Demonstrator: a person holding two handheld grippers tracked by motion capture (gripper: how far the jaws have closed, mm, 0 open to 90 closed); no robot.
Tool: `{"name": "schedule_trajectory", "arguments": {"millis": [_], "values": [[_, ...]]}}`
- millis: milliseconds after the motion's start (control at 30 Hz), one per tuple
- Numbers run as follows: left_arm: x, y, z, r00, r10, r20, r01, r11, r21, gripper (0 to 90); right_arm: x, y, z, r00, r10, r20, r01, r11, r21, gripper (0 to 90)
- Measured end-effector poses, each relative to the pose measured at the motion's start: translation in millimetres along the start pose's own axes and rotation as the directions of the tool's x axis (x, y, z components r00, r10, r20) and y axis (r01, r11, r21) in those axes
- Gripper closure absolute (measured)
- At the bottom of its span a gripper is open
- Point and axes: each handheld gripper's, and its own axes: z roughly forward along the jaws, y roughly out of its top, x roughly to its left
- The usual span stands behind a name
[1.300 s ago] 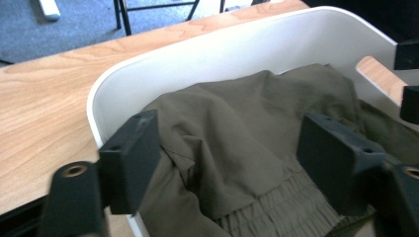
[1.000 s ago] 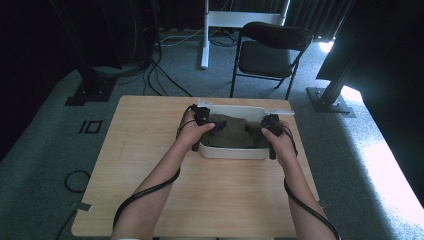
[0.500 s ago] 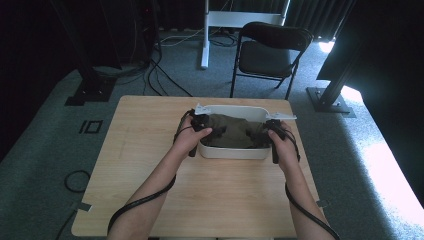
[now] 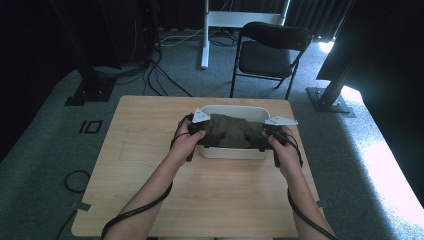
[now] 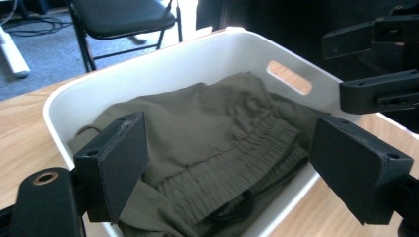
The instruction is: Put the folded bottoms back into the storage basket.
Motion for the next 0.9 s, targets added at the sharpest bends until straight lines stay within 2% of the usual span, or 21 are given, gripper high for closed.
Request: {"name": "schedule_trajectory", "arguments": {"millis": [33, 133, 233, 400, 433, 500, 700, 800, 900], "values": [[-1.1, -0.9, -1.2, 0.9999, 0.004, 0.012, -0.004, 1.0, 0.0, 16.1, 0.8, -0.6, -1.3, 1.0, -0.001, -0.004, 0.001, 1.0, -0.001, 12.1], [-4.4, -3.7, -4.5, 0.9996, 0.026, 0.009, -0.026, 0.9997, -0.002, 15.7, 2.8, -3.3, -4.2, 0.9999, -0.011, -0.007, 0.011, 1.0, -0.008, 11.8], [-7.3, -7.3, -8.8, 0.9995, 0.019, 0.024, -0.019, 0.9998, -0.004, 15.7, 5.1, -7.2, -6.3, 0.9998, -0.018, -0.013, 0.018, 1.0, -0.009, 11.8], [-12.8, -15.4, -16.6, 0.9988, 0.039, 0.029, -0.04, 0.9991, 0.011, 15.7, 9.8, -17.2, -11.7, 0.9991, -0.04, -0.016, 0.04, 0.999, -0.008, 11.8], [-13.9, -18.8, -18.8, 0.9981, 0.058, 0.021, -0.058, 0.9981, 0.02, 15.7, 11.0, -19.5, -13.2, 0.9989, -0.044, -0.018, 0.043, 0.999, -0.008, 11.8], [-14.5, -22.7, -20.8, 0.9975, 0.068, 0.021, -0.068, 0.9974, 0.025, 15.7, 13.1, -24.5, -16.1, 0.9986, -0.046, -0.027, 0.045, 0.999, -0.013, 11.8], [-20.9, -39.5, -26.2, 0.9967, 0.072, 0.039, -0.073, 0.9968, 0.032, 15.7, 19.5, -38.5, -24.0, 0.9972, -0.068, -0.032, 0.067, 0.998, -0.013, 11.8], [-25.7, -47.4, -28.7, 0.9947, 0.094, 0.041, -0.096, 0.9946, 0.04, 15.7, 24.4, -47.5, -28.3, 0.9965, -0.076, -0.034, 0.075, 0.997, -0.012, 11.8], [-29.4, -54.3, -30.9, 0.9944, 0.091, 0.055, -0.093, 0.9947, 0.044, 15.7, 28.9, -57.5, -30.9, 0.996, -0.078, -0.044, 0.077, 0.997, -0.007, 11.8]]}}
